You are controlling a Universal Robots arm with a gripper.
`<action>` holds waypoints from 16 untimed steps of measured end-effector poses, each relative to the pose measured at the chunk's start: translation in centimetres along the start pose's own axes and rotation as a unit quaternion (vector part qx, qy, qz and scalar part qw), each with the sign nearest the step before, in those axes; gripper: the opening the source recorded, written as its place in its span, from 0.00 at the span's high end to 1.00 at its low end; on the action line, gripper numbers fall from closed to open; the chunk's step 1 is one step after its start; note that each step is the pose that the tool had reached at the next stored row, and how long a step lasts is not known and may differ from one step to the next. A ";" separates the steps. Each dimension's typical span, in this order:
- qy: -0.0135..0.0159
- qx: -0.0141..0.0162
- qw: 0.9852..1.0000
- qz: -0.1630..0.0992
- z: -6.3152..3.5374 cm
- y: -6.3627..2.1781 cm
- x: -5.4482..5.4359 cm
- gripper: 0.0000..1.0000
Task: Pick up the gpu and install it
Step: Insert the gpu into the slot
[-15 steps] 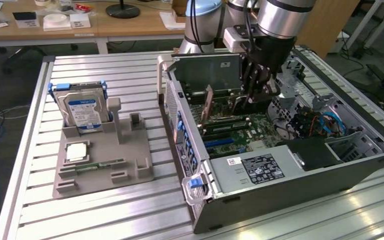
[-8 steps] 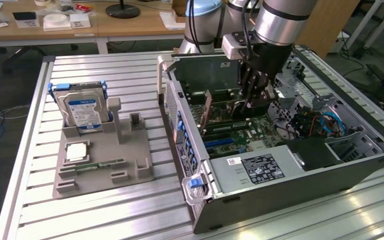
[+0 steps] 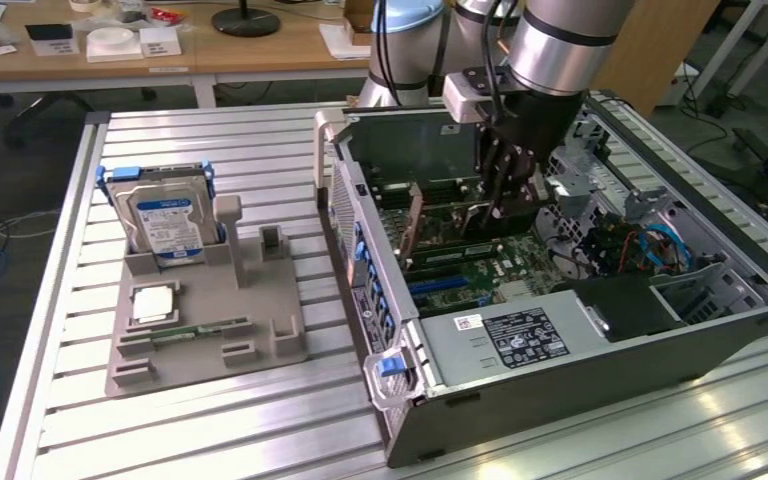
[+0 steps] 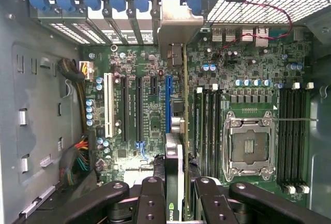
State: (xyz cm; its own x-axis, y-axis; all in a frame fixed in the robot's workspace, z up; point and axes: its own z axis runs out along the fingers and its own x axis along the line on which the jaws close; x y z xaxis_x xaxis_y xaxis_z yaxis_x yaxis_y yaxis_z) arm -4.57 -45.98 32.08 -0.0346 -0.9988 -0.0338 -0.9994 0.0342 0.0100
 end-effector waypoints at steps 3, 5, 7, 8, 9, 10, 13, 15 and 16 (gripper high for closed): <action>0.000 0.000 1.000 0.000 0.22 0.00 0.0 0.73; 0.000 0.000 1.000 0.000 0.53 0.00 0.0 0.73; 0.000 0.000 1.000 0.000 0.84 0.02 0.0 0.73; 0.000 0.000 1.000 0.000 0.99 0.02 0.0 0.73; 0.000 0.000 1.000 0.000 1.12 0.03 0.0 0.73; 0.000 0.000 1.000 0.000 1.21 0.04 0.0 0.73; 0.000 0.000 1.000 0.000 1.38 0.10 0.1 0.73; 0.000 0.000 1.000 0.000 1.54 0.13 0.1 0.73; 0.000 0.000 1.000 0.000 1.60 0.16 0.1 0.73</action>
State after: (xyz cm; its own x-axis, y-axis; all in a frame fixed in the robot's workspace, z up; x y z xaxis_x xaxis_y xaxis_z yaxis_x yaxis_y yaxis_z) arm -4.75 -46.01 30.47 -0.0337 -0.9989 -0.0339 -0.9994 0.0334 0.0100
